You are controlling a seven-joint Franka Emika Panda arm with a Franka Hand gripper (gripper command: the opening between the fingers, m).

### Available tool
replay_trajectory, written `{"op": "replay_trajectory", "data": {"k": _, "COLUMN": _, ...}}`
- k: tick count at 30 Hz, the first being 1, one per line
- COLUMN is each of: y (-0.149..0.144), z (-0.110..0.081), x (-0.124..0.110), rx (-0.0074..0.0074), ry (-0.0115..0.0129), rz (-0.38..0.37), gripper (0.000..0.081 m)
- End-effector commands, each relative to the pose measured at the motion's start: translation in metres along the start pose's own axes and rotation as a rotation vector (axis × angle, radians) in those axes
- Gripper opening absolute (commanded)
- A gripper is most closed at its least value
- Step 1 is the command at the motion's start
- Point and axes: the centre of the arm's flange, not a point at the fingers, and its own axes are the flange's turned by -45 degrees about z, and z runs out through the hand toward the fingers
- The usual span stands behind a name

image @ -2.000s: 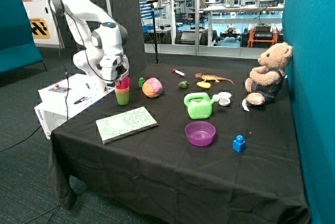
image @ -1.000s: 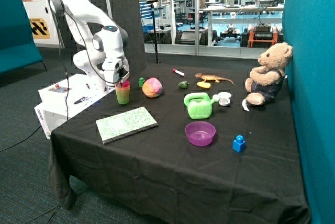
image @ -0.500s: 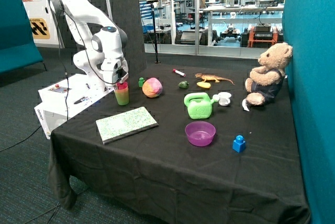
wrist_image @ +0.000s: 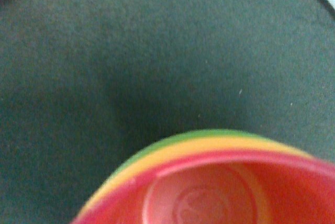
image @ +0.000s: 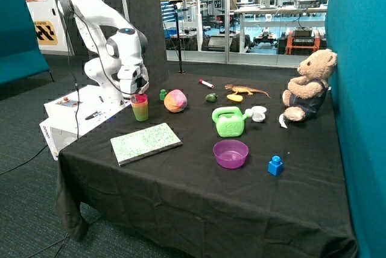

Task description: Stack the cups

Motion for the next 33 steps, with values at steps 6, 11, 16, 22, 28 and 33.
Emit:
{"op": "replay_trajectory", "data": {"k": 6, "y": -0.013, "z": -0.028, "x": 0.025, "rx": 0.0102, "ry": -0.0075, "rz": -0.047, "gripper": 0.0531}}
{"op": "replay_trajectory", "data": {"k": 11, "y": -0.027, "z": -0.038, "x": 0.036, "rx": 0.0102, "ry": -0.0073, "rz": -0.072, "gripper": 0.0514}}
{"op": "replay_trajectory", "data": {"k": 16, "y": -0.044, "z": -0.049, "x": 0.046, "rx": 0.0104, "ry": -0.0072, "rz": -0.109, "gripper": 0.0522}}
{"op": "replay_trajectory", "data": {"k": 22, "y": -0.059, "z": -0.055, "x": 0.052, "rx": 0.0105, "ry": -0.0070, "rz": -0.141, "gripper": 0.0520}}
{"op": "replay_trajectory", "data": {"k": 28, "y": -0.068, "z": -0.058, "x": 0.056, "rx": 0.0106, "ry": -0.0069, "rz": -0.157, "gripper": 0.0518}}
{"op": "replay_trajectory", "data": {"k": 33, "y": -0.073, "z": -0.059, "x": 0.059, "rx": 0.0106, "ry": -0.0068, "rz": -0.169, "gripper": 0.0513}}
